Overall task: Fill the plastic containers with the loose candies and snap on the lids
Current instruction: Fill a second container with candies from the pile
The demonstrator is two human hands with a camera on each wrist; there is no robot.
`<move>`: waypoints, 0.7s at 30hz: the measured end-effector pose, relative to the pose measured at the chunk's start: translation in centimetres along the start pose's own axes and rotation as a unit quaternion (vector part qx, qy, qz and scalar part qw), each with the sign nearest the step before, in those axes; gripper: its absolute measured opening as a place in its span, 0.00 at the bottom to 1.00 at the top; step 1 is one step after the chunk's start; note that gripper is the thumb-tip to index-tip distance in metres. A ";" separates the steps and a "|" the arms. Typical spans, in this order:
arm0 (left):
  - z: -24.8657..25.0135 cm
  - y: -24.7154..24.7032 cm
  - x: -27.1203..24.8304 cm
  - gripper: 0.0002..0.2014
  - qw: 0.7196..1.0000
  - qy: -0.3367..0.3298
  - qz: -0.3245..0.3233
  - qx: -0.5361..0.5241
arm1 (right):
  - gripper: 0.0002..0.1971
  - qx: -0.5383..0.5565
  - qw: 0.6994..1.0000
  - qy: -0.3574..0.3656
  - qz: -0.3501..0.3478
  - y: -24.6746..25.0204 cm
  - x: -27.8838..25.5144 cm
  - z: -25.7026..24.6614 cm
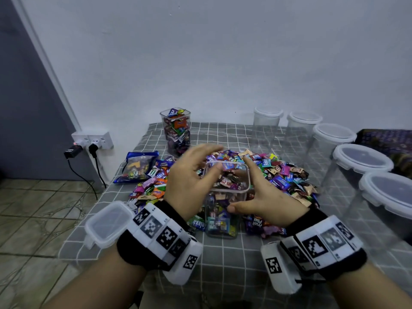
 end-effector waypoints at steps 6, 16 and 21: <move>-8.3 4.9 1.4 0.22 0.962 0.227 0.003 0.152 | 0.56 -0.228 0.972 -0.046 -0.016 1.6 0.6 2.3; -17.2 7.0 -1.9 0.24 0.783 0.428 -0.214 0.396 | 0.48 -0.372 0.876 -0.300 0.072 6.2 1.8 8.2; -18.1 5.8 -2.5 0.21 0.778 0.466 -0.248 0.341 | 0.47 -0.374 0.873 -0.308 0.045 5.5 2.1 8.2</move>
Point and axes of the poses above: each hand's wrist, its own x-axis towards the middle knuckle, its own y-axis out of the back of the hand, z = x × y, the point moved 7 cm from there along x, towards the middle knuckle, and after that the axes turned 5 degrees about -y, right-handed, at the moved point
